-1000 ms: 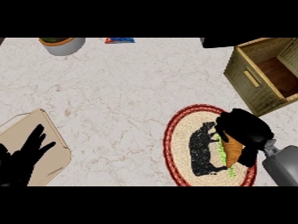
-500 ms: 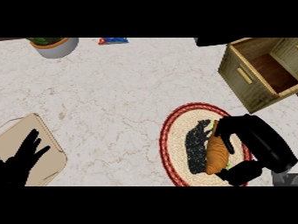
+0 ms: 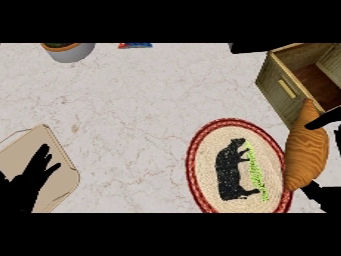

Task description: Pick the croissant from the placemat and place it in the basket

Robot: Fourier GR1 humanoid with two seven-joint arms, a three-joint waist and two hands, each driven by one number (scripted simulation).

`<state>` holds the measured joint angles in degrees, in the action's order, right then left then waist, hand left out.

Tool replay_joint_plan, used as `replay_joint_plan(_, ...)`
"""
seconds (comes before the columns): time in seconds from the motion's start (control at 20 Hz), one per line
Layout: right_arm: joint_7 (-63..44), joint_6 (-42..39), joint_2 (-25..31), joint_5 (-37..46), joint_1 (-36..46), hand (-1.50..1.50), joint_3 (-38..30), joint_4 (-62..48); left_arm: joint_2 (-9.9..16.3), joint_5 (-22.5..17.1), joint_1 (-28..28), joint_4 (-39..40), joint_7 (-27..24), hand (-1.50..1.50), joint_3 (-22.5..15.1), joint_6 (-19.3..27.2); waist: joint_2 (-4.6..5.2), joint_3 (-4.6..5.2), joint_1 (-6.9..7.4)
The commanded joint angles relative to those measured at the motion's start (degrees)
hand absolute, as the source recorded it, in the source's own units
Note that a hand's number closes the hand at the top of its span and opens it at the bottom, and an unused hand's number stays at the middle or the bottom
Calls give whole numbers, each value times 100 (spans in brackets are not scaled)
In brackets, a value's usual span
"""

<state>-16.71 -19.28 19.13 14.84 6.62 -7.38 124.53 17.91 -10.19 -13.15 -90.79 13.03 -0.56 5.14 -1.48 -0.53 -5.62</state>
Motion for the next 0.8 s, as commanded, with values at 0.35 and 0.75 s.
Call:
replay_joint_plan(0.35, -2670, -350, 1717, -2326, 2005, 150, -2455, -547, -278, 171, 151, 583, 193, 0, -355, -37, 120, 71, 408)
replay_joint_plan(0.75, -2800, -823, 3127, -2547, 3198, 150, -2509, -2566, -385, 344, 432, 788, 223, 0, -473, -38, 185, 61, 635)
